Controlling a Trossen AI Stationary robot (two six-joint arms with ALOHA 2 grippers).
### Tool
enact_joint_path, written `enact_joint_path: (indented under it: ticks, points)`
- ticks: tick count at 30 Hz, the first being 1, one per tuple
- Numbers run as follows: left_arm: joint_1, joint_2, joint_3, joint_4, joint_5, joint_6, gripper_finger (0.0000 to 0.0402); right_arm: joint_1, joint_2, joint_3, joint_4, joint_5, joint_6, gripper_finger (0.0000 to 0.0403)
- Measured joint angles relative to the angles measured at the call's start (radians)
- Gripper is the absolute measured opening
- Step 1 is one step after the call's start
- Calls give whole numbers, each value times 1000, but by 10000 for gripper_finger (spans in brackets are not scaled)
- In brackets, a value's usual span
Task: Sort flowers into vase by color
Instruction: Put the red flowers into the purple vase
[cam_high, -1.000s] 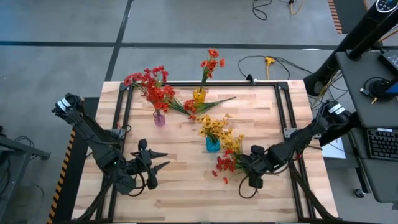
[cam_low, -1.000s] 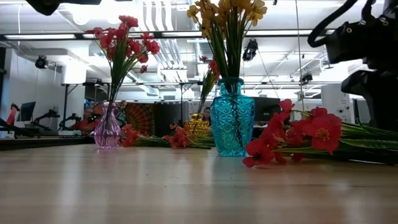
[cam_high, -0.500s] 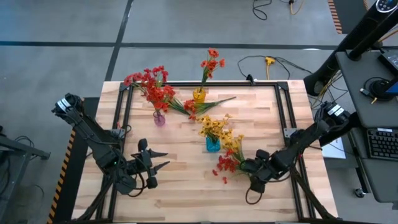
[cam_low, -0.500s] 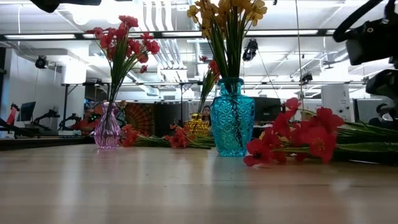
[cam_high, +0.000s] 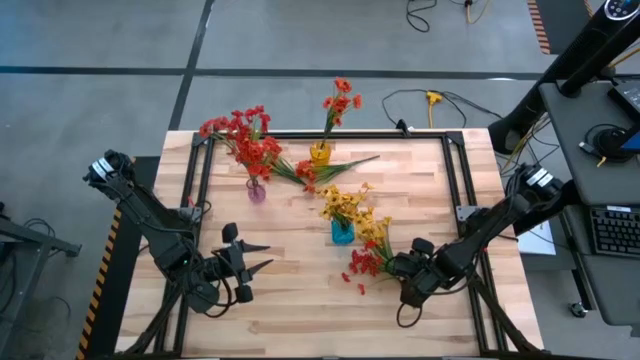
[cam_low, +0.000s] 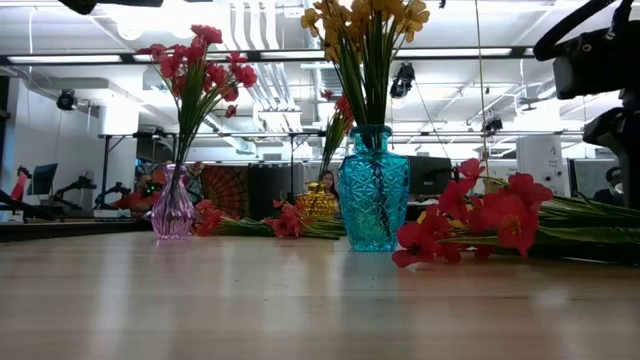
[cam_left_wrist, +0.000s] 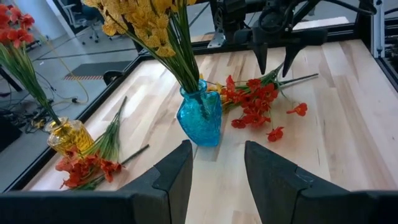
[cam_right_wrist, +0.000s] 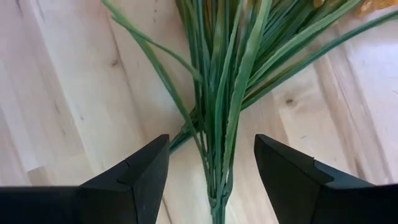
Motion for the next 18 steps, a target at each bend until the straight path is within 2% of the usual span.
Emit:
enact_joint_path:
  ticks: [10, 18]
  points:
    - [0, 0, 0, 0, 0, 2, 130, 0, 72, -1, 6, 0, -10, 222]
    - [0, 0, 0, 0, -1, 2, 130, 0, 73, -1, 11, 0, -8, 173]
